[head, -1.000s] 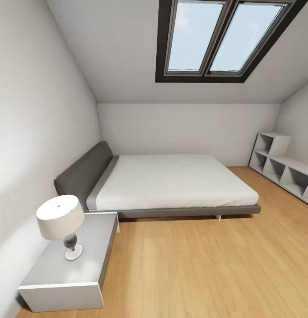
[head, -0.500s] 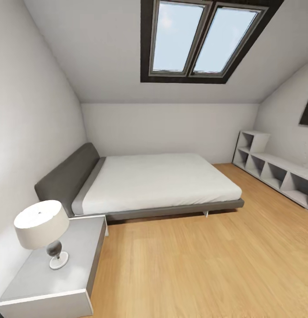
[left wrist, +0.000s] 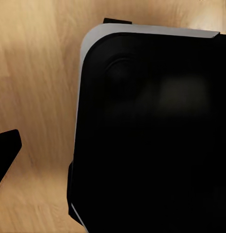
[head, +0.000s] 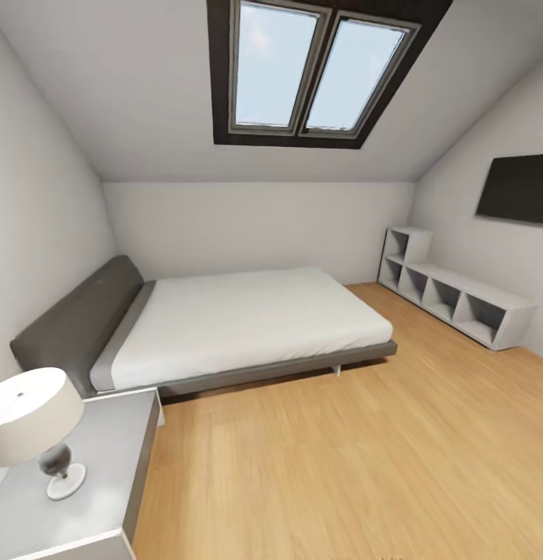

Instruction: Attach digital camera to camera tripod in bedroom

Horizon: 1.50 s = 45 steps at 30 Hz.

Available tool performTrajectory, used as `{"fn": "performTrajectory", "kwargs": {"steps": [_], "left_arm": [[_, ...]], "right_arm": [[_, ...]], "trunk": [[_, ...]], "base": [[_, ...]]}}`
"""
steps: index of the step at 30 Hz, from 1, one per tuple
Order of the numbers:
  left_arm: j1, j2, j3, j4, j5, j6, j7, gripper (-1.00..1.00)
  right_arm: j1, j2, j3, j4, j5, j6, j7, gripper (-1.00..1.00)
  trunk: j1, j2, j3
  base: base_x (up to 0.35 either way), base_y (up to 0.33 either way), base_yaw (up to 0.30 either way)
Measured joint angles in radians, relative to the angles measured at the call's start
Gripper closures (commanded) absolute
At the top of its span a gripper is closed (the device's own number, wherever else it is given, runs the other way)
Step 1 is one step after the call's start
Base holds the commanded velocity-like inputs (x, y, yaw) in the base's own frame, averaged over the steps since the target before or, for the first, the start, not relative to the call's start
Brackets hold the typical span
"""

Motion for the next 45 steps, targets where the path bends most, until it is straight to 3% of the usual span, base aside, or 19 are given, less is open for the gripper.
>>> {"fn": "performTrajectory", "kwargs": {"steps": [45], "left_arm": [[0.000,0.001,-0.001,0.000,0.000,0.000,0.000,-1.00]], "right_arm": [[0.000,-0.002,0.002,0.000,0.004,0.003,0.014,-1.00]], "trunk": [[0.000,0.000,0.012]], "base": [[0.000,0.000,-0.284]]}}
